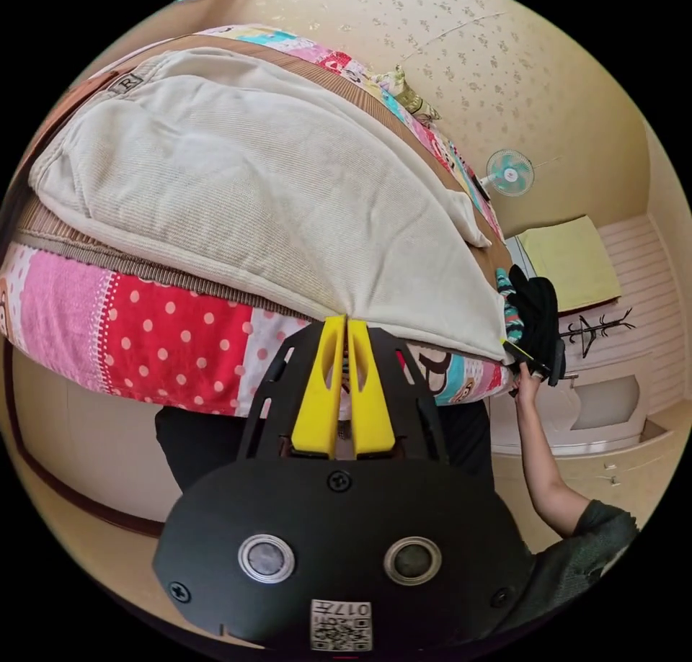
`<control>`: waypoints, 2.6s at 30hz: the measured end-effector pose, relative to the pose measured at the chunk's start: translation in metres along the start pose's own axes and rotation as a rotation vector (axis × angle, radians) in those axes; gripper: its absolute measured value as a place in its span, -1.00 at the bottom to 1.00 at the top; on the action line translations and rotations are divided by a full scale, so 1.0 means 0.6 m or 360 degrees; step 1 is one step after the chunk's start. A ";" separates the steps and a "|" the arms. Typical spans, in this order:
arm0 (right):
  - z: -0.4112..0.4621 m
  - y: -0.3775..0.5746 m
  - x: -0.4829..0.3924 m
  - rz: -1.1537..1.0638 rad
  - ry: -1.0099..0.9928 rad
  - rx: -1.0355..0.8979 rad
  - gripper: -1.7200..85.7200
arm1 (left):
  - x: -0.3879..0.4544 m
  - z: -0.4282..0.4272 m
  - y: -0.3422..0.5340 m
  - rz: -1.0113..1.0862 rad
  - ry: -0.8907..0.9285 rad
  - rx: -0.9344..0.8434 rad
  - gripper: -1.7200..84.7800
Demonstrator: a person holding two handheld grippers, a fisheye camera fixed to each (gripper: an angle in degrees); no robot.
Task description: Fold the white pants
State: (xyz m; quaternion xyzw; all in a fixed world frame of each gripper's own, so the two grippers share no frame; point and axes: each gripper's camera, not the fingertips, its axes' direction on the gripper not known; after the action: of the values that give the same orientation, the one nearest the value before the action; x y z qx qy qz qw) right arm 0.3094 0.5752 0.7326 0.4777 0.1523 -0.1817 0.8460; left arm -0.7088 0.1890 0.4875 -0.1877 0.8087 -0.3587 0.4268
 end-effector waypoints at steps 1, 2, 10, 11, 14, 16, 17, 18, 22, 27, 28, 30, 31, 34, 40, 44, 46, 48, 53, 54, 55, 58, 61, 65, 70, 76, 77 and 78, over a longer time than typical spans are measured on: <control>0.009 -0.014 0.000 0.0015 -0.0014 -0.0026 -0.86 | 0.004 -0.006 0.009 0.0011 -0.0043 -0.0031 -0.98; 0.014 -0.021 0.001 0.0049 -0.0041 -0.0048 -0.87 | 0.016 -0.009 0.024 0.0050 -0.0186 -0.0067 -0.98; 0.051 -0.015 -0.120 0.0042 0.0190 -0.0348 -0.89 | 0.032 -0.091 0.076 0.0083 0.0049 0.0285 -0.86; 0.052 -0.010 -0.131 0.0028 0.0222 -0.0348 -0.89 | 0.036 -0.101 0.055 0.0100 0.0001 0.0309 -0.78; 0.058 0.007 -0.174 -0.0008 0.0305 -0.0352 -0.89 | 0.039 -0.109 -0.010 0.0104 -0.0181 0.0329 -0.64; 0.055 0.002 -0.190 0.0012 0.0295 -0.0417 -0.90 | 0.039 -0.094 -0.050 0.0157 -0.0262 0.0300 -0.64; 0.050 -0.001 -0.192 0.0036 0.0290 -0.0412 -0.90 | 0.033 -0.068 -0.078 0.0162 -0.0328 0.0187 -0.65; 0.033 -0.006 -0.198 0.0081 0.0301 -0.0342 -0.90 | 0.027 -0.048 -0.092 0.0159 -0.0353 0.0093 -0.66; -0.032 -0.039 -0.245 0.0106 0.0364 0.0041 -0.93 | 0.030 -0.005 -0.111 0.0233 -0.0577 -0.0071 -0.81; -0.094 -0.103 -0.306 0.0126 0.0448 0.0294 -0.95 | 0.029 -0.013 -0.097 0.0262 -0.0546 -0.0151 -0.94; -0.103 -0.117 -0.320 0.0093 0.0396 0.0339 -0.95 | 0.024 -0.018 -0.088 0.0261 -0.0528 -0.0153 -0.95; -0.088 -0.147 -0.342 -0.0013 0.0245 0.0265 -0.95 | 0.013 -0.031 -0.072 0.0235 -0.0475 -0.0138 -0.96; -0.058 -0.168 -0.362 -0.0106 0.0189 0.0146 -0.95 | 0.003 -0.037 -0.061 0.0213 -0.0437 -0.0135 -0.96; 0.075 -0.200 -0.414 -0.0358 0.0314 -0.0142 -0.95 | -0.020 -0.049 -0.039 0.0161 -0.0344 -0.0103 -0.94; 0.174 -0.206 -0.382 -0.0346 0.0551 0.0007 -0.94 | -0.019 -0.064 -0.024 0.0167 -0.0252 -0.0037 -0.88; 0.122 -0.241 -0.298 0.0154 0.0047 -0.0105 -0.94 | 0.020 -0.102 -0.022 0.0248 -0.0168 0.0179 -0.80; 0.058 -0.222 -0.255 0.0236 -0.0411 0.0204 -0.93 | 0.037 -0.098 -0.041 0.0297 -0.0120 0.0196 -0.78; 0.029 -0.216 -0.236 0.0272 -0.0588 0.0366 -0.91 | 0.049 -0.074 -0.071 0.0333 -0.0084 0.0163 -0.77; 0.051 -0.297 -0.229 0.0190 -0.0981 0.0271 -0.76 | 0.067 0.083 -0.159 0.0341 -0.0190 -0.0154 -0.81; 0.062 -0.327 -0.235 0.0139 -0.0962 0.0232 -0.73 | 0.060 0.108 -0.165 0.0307 -0.0257 -0.0226 -0.83; 0.077 -0.358 -0.239 0.0126 -0.0869 0.0171 -0.71 | 0.051 0.108 -0.166 0.0254 -0.0212 -0.0136 -0.84; 0.111 -0.421 -0.223 0.0299 -0.0601 0.0036 -0.61 | 0.028 0.110 -0.172 0.0130 -0.0083 -0.0148 -0.87; 0.125 -0.449 -0.198 0.0480 -0.0554 0.0049 -0.56 | 0.018 0.118 -0.192 0.0101 -0.0036 -0.0227 -0.88; 0.161 -0.456 -0.180 0.0640 -0.0575 -0.0096 -0.70 | 0.021 0.136 -0.235 0.0137 -0.0054 -0.0422 -0.92; -0.018 -0.446 -0.221 0.0203 -0.0766 0.0413 -0.88 | -0.009 0.146 -0.254 0.0091 0.0101 -0.0491 -0.95; -0.278 -0.208 -0.213 0.0005 -0.1218 0.1104 -0.90 | -0.019 0.144 -0.245 0.0077 0.0197 -0.0409 -0.96; -0.280 -0.170 -0.209 0.0026 -0.1262 0.1134 -0.90 | -0.018 0.143 -0.242 0.0072 0.0202 -0.0389 -0.96; -0.271 -0.096 -0.204 0.0076 -0.1297 0.1162 -0.90 | -0.017 0.142 -0.240 0.0070 0.0205 -0.0378 -0.96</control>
State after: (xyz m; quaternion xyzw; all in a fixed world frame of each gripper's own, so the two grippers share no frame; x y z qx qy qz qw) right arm 0.1608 0.7081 0.6614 0.6346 -0.2717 -0.3738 0.6195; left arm -0.6330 0.0625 0.5676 -0.1957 0.8751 -0.2624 0.3564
